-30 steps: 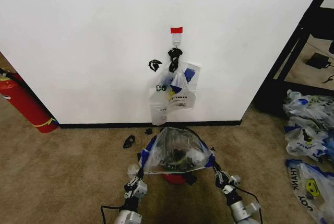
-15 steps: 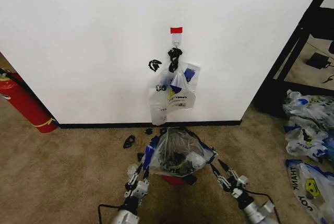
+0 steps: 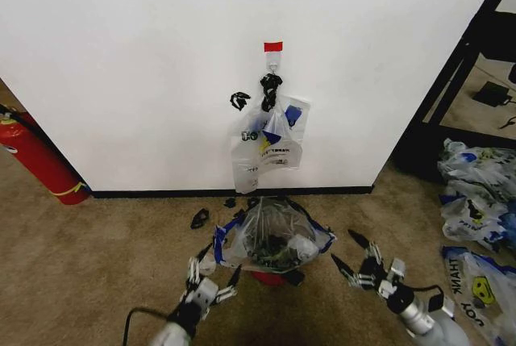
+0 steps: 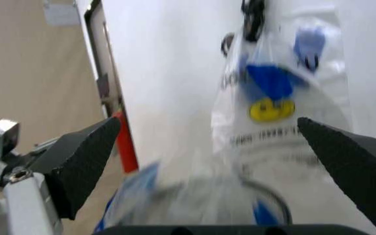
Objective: Pick up the garbage bag from the wall and place it over the trash bin.
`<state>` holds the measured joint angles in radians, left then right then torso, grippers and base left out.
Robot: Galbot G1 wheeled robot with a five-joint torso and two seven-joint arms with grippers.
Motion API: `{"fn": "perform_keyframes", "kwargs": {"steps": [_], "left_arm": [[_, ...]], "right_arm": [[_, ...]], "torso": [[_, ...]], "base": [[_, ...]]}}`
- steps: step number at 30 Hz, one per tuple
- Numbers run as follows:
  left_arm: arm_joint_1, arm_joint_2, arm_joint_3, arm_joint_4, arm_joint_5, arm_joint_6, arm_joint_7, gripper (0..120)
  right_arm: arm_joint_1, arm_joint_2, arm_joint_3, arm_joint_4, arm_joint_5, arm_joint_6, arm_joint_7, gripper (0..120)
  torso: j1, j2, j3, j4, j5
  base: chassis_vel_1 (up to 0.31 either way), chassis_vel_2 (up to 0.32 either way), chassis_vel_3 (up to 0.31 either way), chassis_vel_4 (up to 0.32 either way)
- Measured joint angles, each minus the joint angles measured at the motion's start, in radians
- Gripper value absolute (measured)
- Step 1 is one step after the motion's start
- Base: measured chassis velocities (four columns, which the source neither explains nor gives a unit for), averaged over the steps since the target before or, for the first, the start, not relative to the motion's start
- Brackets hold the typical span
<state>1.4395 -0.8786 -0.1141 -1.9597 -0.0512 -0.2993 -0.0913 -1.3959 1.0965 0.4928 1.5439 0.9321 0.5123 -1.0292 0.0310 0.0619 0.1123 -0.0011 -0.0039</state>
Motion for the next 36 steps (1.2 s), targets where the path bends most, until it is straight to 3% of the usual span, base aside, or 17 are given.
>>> {"fn": "perform_keyframes", "kwargs": {"steps": [2, 3, 6, 9, 10, 12, 14, 17, 18, 25, 31, 36], "left_arm": [[-0.122, 0.018, 0.031, -0.003, -0.114, 0.046, 0.060, 100], [-0.122, 0.018, 0.031, -0.003, -0.114, 0.046, 0.060, 100], [-0.281, 0.027, 0.103, -0.005, -0.210, 0.145, 0.089, 100], [-0.570, 0.036, 0.323, 0.016, -0.362, 0.419, 0.051, 100], [-0.570, 0.036, 0.323, 0.016, -0.362, 0.419, 0.051, 100], [-0.716, 0.019, 0.481, 0.064, -0.422, 0.527, -0.007, 100], [-0.823, -0.012, 0.578, 0.116, -0.455, 0.587, -0.044, 100], [-0.961, -0.069, 0.682, 0.183, -0.513, 0.758, -0.100, 100], [-0.961, -0.069, 0.682, 0.183, -0.513, 0.758, -0.100, 100], [-1.124, -0.127, 0.775, 0.261, -0.584, 0.963, -0.134, 100], [-1.171, -0.135, 0.782, 0.303, -0.640, 1.038, -0.143, 100], [-1.208, -0.154, 0.830, 0.339, -0.671, 1.047, -0.128, 100]], "right_arm": [[0.003, 0.011, -0.004, 0.028, -0.041, 0.028, 0.061, 100], [0.003, 0.011, -0.004, 0.028, -0.041, 0.028, 0.061, 100], [0.000, 0.030, -0.004, 0.056, -0.113, 0.062, 0.143, 100], [-0.014, 0.070, 0.003, 0.082, -0.270, 0.114, 0.320, 100], [-0.014, 0.070, 0.003, 0.082, -0.270, 0.114, 0.320, 100], [-0.019, 0.095, 0.013, 0.087, -0.365, 0.137, 0.422, 100], [-0.022, 0.117, 0.023, 0.089, -0.415, 0.148, 0.471, 100], [-0.031, 0.148, 0.031, 0.097, -0.439, 0.155, 0.508, 100], [-0.031, 0.148, 0.031, 0.097, -0.439, 0.155, 0.508, 100], [-0.056, 0.190, 0.024, 0.105, -0.481, 0.180, 0.519, 100], [-0.053, 0.191, 0.002, 0.096, -0.494, 0.183, 0.516, 100], [-0.059, 0.191, -0.002, 0.098, -0.497, 0.184, 0.515, 100]], "torso": [[0.000, 0.000, 0.000, 0.0000, -0.0002], [0.000, 0.000, 0.000, 0.0000, -0.0002], [0.000, 0.000, 0.000, -0.0004, 0.0000], [0.000, 0.000, 0.000, -0.0010, 0.0004], [0.000, 0.000, 0.000, -0.0010, 0.0004], [0.000, 0.000, 0.000, -0.0005, -0.0003], [0.000, 0.000, 0.000, -0.0005, 0.0002], [0.000, 0.000, 0.000, -0.0006, 0.0001], [0.000, 0.000, 0.000, -0.0006, 0.0001], [0.000, 0.000, 0.000, -0.0004, 0.0001], [0.000, 0.000, 0.000, 0.0004, 0.0001], [0.000, 0.000, 0.000, -0.0005, 0.0002]], "base": [[0.000, 0.000, 0.000, 0.000], [0.000, 0.000, 0.000, 0.000], [0.000, 0.000, 0.000, 0.000], [0.000, 0.000, 0.000, 0.000], [0.000, 0.000, 0.000, 0.000], [0.000, 0.000, 0.000, 0.000], [0.000, 0.000, 0.000, 0.000], [0.000, 0.000, 0.000, 0.000], [0.000, 0.000, 0.000, 0.000], [0.000, 0.000, 0.000, 0.000], [0.000, 0.000, 0.000, 0.000], [0.000, 0.000, 0.000, 0.000]]}}
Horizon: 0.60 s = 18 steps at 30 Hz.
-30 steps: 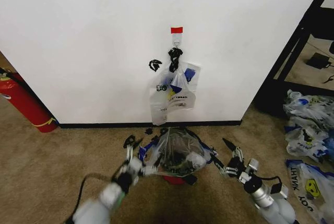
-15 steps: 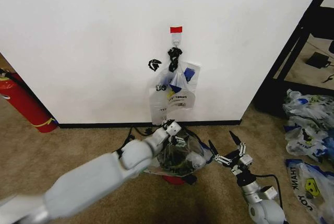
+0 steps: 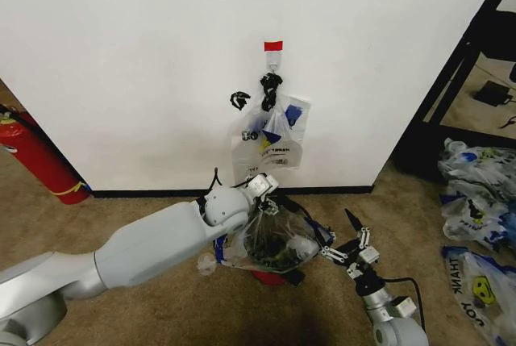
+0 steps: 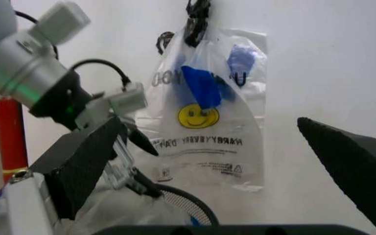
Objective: Pick up the garbage bag from the wall and place it over the trash bin.
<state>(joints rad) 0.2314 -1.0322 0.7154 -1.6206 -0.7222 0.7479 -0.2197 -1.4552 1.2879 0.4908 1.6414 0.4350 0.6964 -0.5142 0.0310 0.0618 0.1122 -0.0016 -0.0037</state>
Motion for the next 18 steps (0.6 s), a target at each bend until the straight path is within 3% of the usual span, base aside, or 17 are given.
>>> {"fn": "perform_keyframes", "kwargs": {"steps": [8, 14, 18], "left_arm": [[-0.036, -0.066, 0.094, 0.084, -0.008, -0.004, 0.005, 98], [-0.052, -0.083, 0.119, 0.125, -0.034, -0.007, -0.002, 80], [-0.056, -0.076, 0.119, 0.111, -0.099, -0.009, -0.077, 63]], "right_arm": [[-0.027, 0.016, 0.000, 0.012, -0.011, 0.021, -0.002, 100], [-0.049, 0.026, 0.002, 0.016, -0.012, 0.047, -0.001, 100], [-0.058, 0.022, 0.003, 0.016, -0.012, 0.056, 0.001, 100]], "torso": [[0.000, 0.000, 0.000, -0.0001, -0.0001], [0.000, 0.000, 0.000, 0.0003, -0.0001], [0.000, 0.000, 0.000, 0.0002, -0.0001]], "base": [[0.000, 0.000, 0.000, 0.000], [0.000, 0.000, 0.000, 0.000], [0.000, 0.000, 0.000, 0.000]]}}
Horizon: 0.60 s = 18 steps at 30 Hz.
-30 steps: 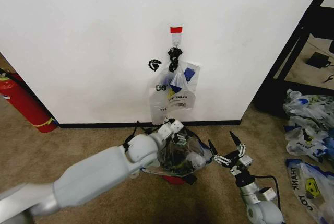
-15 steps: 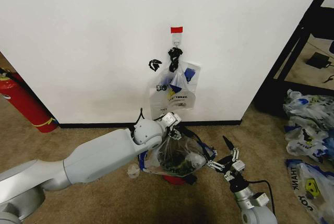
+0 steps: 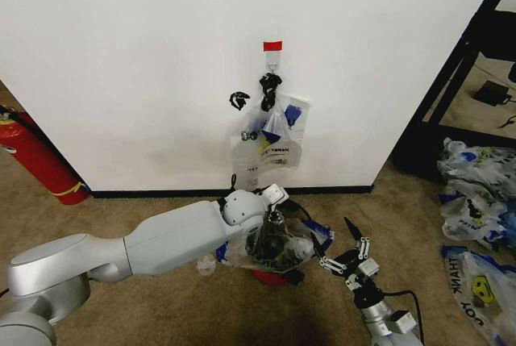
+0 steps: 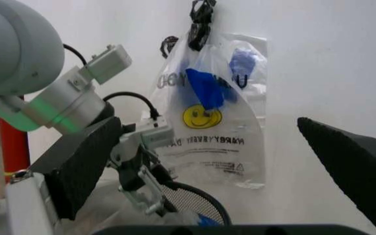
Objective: Pick up the garbage bag from the wall and place it over the trash bin.
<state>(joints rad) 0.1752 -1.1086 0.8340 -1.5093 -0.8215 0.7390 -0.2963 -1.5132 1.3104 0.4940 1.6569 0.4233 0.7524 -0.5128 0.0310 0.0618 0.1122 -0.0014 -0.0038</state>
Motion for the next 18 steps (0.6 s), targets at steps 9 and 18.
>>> {"fn": "perform_keyframes", "kwargs": {"steps": [9, 18], "left_arm": [[0.021, 0.018, -0.007, -0.028, -0.070, -0.003, -0.082, 36], [0.051, 0.050, -0.040, -0.077, -0.165, -0.004, -0.158, 13]], "right_arm": [[0.006, 0.004, -0.012, -0.006, -0.008, 0.006, 0.005, 100], [0.010, -0.002, -0.016, -0.009, -0.017, 0.008, 0.011, 100]], "torso": [[0.000, 0.000, 0.000, 0.0004, 0.0000], [0.000, 0.000, 0.000, -0.0005, -0.0003]], "base": [[0.000, 0.000, 0.000, 0.000], [0.000, 0.000, 0.000, 0.000]]}}
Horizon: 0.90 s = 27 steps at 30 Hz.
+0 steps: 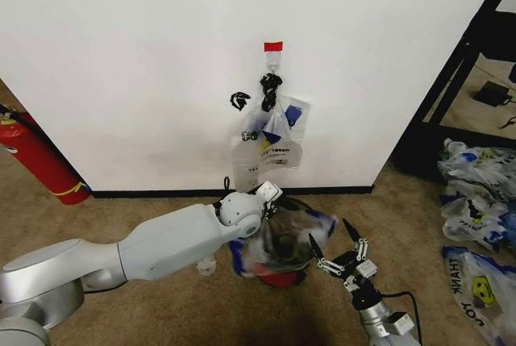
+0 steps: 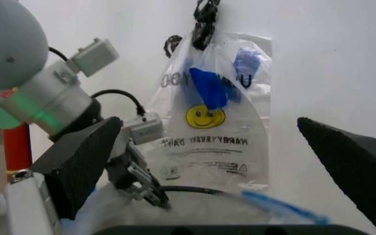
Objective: Pick up the garbage bag from the wall and place it over the trash bin.
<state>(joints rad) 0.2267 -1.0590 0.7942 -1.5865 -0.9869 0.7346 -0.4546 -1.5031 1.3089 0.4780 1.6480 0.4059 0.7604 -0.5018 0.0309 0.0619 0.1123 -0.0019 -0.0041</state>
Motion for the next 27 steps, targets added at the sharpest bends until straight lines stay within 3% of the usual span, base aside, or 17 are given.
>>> {"fn": "perform_keyframes", "kwargs": {"steps": [5, 11, 12, 15, 19, 22, 27], "left_arm": [[0.072, 0.052, -0.106, -0.088, -0.140, -0.001, -0.125, 5], [0.330, 0.122, -0.407, -0.251, -0.332, 0.002, -0.323, 5], [0.330, 0.122, -0.407, -0.251, -0.332, 0.002, -0.323, 5], [0.513, 0.119, -0.634, -0.324, -0.341, 0.002, -0.372, 5], [0.694, 0.091, -0.806, -0.400, -0.300, 0.002, -0.386, 5], [0.767, 0.065, -0.861, -0.434, -0.266, 0.002, -0.389, 5], [0.873, 0.011, -0.893, -0.478, -0.200, 0.002, -0.385, 5]], "right_arm": [[0.009, -0.001, -0.006, -0.008, -0.005, 0.000, 0.002, 100], [0.032, -0.013, -0.020, -0.057, -0.009, -0.001, 0.007, 100], [0.032, -0.013, -0.020, -0.057, -0.009, -0.001, 0.007, 100], [0.048, -0.019, -0.029, -0.084, -0.009, -0.013, 0.025, 100], [0.051, -0.027, -0.050, -0.076, -0.003, -0.063, 0.115, 100], [0.048, -0.028, -0.060, -0.059, 0.004, -0.098, 0.194, 100], [0.047, -0.027, -0.085, -0.041, -0.002, -0.140, 0.273, 100]], "torso": [[0.000, 0.000, 0.000, 0.0005, 0.0001], [0.000, 0.000, 0.000, 0.0006, -0.0001], [0.000, 0.000, 0.000, 0.0006, -0.0001], [0.000, 0.000, 0.000, 0.0008, 0.0002], [0.000, 0.000, 0.000, 0.0012, 0.0002], [0.000, 0.000, 0.000, 0.0002, 0.0000], [0.000, 0.000, 0.000, 0.0006, 0.0002]], "base": [[0.000, 0.000, 0.000, 0.000], [0.000, 0.000, 0.000, 0.000], [0.000, 0.000, 0.000, 0.000], [0.000, 0.000, 0.000, 0.000], [0.000, 0.000, 0.000, 0.000], [0.000, 0.000, 0.000, 0.000], [0.000, 0.000, 0.000, 0.000]]}}
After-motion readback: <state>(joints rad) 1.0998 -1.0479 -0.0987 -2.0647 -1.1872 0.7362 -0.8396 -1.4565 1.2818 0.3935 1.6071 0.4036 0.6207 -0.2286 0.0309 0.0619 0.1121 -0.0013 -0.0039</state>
